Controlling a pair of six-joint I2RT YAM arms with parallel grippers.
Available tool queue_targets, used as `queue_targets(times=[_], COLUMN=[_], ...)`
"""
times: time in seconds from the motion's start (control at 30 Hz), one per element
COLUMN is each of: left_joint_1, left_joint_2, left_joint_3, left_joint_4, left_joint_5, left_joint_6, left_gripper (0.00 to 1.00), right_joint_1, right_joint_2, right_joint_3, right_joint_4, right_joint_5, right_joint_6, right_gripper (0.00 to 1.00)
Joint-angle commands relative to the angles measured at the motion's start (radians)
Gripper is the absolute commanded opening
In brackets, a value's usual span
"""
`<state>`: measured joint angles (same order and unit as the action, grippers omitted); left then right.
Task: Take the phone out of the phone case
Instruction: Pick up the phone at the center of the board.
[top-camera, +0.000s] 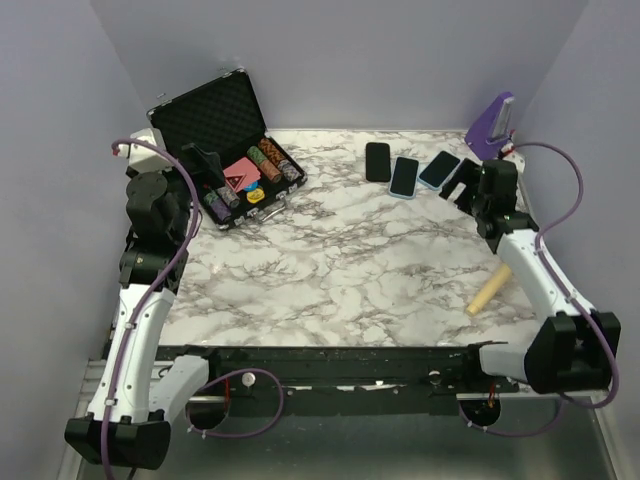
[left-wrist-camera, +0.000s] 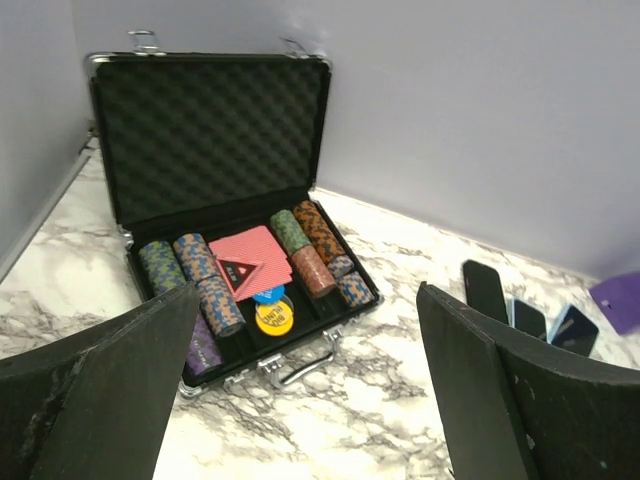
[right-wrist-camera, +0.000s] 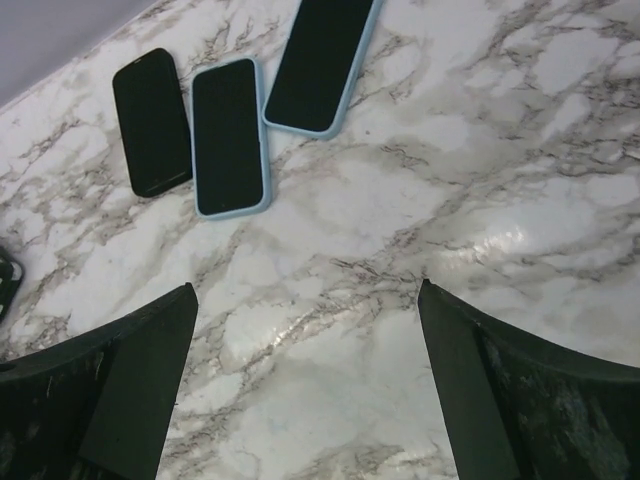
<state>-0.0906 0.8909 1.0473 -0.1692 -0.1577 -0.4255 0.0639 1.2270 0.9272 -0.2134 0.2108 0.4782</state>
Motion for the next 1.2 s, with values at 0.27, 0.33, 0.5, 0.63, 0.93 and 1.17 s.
queue_targets(times=[0.27,0.33,0.5,0.63,0.93,1.17], left_joint_1=[-0.127,-0.144,-0.156,-0.156,-0.156,-0.156], left_joint_2=[0.078,0.085,0.095,0.108,0.125,0.141], left_joint_3=[0.106,0.106,0.111,0.111,0.112,0.114], left_joint_4=[-0.127,-0.130,-0.128,-0.121,-0.112,-0.110], left_joint_5=[0.187,0.198,0.237,0.274,0.323,0.336], left_joint_6=[0.099,0.106,0.096,0.079,0.054,0.051], left_gripper=[0.99,0.99,0.99,0.99,0.99,0.99], right_joint_1=[0.077,0.115,0.178,0.229,0.297,0.297], right_joint_2=[0.583,0.688,0.893,1.023,1.088,1.103], right_joint_3=[0.387,0.513,0.717,0.880,0.915,0.912], right_joint_4=[0.059,0.002,-0.115,-0.243,-0.274,-0.294], right_joint_5=[-0.225,-0.177,-0.064,0.088,0.351,0.366], right_joint_6=[0.083,0.057,0.020,-0.003,-0.112,-0.139], right_gripper=[1.00,1.00,1.00,1.00,1.00,1.00])
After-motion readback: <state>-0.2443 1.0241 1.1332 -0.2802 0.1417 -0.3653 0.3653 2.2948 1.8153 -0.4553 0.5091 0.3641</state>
